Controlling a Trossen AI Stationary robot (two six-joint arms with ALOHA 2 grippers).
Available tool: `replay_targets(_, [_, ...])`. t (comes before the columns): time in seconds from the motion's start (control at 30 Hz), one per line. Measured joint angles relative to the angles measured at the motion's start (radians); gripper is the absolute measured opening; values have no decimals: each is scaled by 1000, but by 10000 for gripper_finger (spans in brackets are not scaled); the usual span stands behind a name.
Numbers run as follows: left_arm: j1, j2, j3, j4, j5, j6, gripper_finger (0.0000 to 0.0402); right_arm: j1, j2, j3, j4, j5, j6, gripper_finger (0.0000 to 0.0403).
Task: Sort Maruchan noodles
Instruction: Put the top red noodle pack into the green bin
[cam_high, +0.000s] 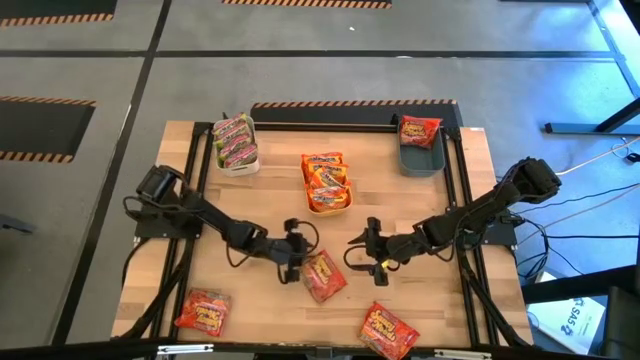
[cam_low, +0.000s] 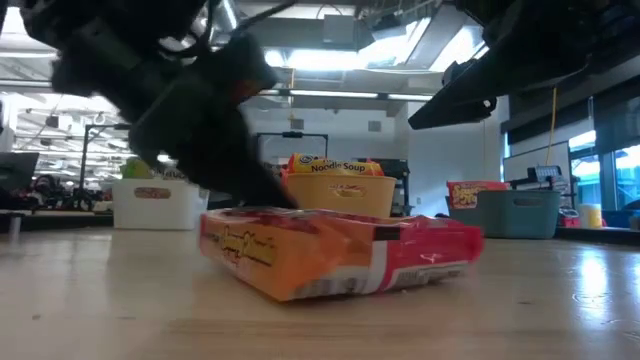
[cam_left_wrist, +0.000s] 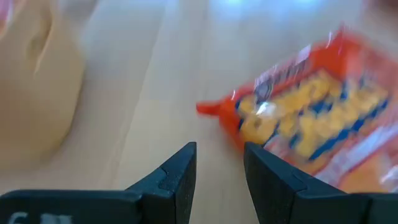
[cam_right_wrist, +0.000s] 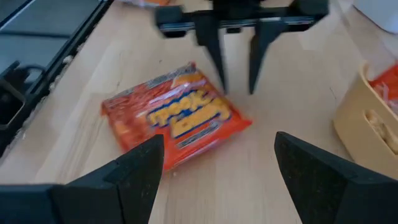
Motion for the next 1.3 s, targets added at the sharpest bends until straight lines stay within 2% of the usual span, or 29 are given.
replay_targets(0.1, [9,16,16,95,48,60,128,-2,0,0,-11,18,68,289])
replay_targets(0.27, [-31,-62,39,-19,48,0,127,-19,0,-12,-22,-93,229,289])
replay_targets(0.43, [-148,-111,38,-88,54,-78,127,-65,22,-40,-15,-197,429,289])
replay_targets(0.6, [-239,-66,38,-76,21,-104,127,-110,125,-37,99,-327,593,289])
replay_targets(0.73, [-246,-1,39,-21,-44,-99,127,-149,220,-37,160,-411,674,289])
replay_targets(0.9, [-214,64,41,56,-45,-78,127,-177,301,-10,173,-463,725,289])
replay_targets(1.3, [-187,95,42,59,-18,-105,128,-177,404,103,190,-534,750,289])
